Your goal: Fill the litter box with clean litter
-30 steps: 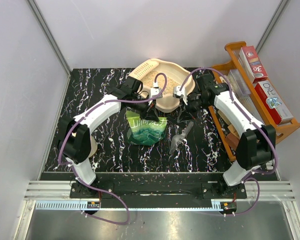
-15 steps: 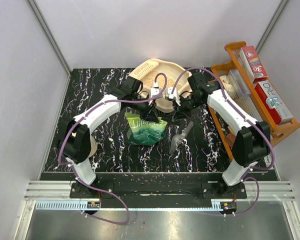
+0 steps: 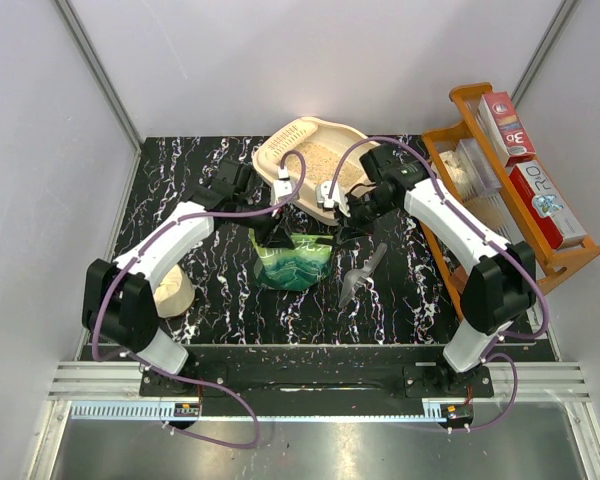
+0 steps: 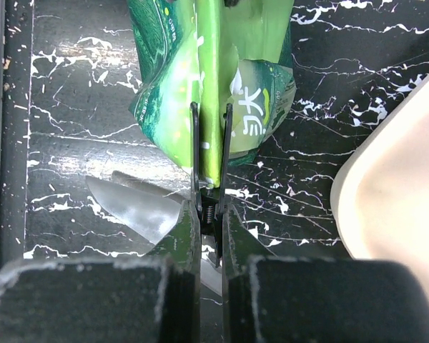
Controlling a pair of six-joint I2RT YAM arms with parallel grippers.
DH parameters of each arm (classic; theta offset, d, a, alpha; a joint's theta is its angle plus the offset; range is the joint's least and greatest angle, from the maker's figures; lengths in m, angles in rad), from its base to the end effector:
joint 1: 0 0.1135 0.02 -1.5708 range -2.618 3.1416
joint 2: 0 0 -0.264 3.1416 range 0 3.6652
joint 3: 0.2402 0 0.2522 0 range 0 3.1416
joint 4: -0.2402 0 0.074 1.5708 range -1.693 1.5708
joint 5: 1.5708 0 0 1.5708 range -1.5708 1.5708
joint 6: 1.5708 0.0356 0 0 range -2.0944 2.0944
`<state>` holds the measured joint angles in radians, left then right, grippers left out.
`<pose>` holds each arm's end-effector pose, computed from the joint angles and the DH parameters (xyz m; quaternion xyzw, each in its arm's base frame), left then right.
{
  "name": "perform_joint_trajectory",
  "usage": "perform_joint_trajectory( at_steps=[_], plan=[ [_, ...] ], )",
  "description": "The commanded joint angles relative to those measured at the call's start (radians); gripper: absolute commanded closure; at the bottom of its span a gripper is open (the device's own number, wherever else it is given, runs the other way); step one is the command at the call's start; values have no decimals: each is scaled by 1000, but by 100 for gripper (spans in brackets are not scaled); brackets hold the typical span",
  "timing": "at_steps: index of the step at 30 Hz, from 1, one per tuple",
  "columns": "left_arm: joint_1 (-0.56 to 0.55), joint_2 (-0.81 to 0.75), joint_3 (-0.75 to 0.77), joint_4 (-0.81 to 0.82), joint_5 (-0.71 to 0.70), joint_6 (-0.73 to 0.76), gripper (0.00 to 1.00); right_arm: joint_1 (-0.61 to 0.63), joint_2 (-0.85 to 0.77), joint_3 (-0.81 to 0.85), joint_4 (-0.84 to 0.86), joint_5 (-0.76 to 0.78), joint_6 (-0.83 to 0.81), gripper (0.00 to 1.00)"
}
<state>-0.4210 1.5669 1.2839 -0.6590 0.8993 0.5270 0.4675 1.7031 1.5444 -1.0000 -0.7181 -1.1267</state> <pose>0.2875 -0.1593 0.2889 0.5105 0.7007 -0.3980 0.3000 0.2988 0.1771 0.3034 -0.7058 0.5890 0.2634 0.2926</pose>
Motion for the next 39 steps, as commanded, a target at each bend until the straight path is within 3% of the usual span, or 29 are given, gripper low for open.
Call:
perform_joint_trajectory(
  at_steps=[1, 7, 12, 18, 31, 35, 39],
  plan=[
    [2, -68, -40, -5, -22, 19, 65, 46, 4, 58, -32, 35, -35, 100],
    [13, -94, -58, -7, -25, 25, 73, 91, 6, 98, -55, 80, -59, 100],
    [22, -102, -58, -5, -17, 24, 93, 99, 3, 128, -60, 85, -9, 100],
    [25, -103, -54, -4, -7, 24, 100, 94, 0, 134, -75, 78, 62, 100],
    [25, -87, -17, -19, 9, 24, 100, 108, 43, 237, -226, 174, -103, 100],
    [27, -90, -12, 1, 1, -5, 87, 125, 53, 214, -226, 178, -101, 100],
    [34, -107, -26, 2, 7, -27, 65, 152, 61, 212, -203, 193, -76, 100]
  ],
)
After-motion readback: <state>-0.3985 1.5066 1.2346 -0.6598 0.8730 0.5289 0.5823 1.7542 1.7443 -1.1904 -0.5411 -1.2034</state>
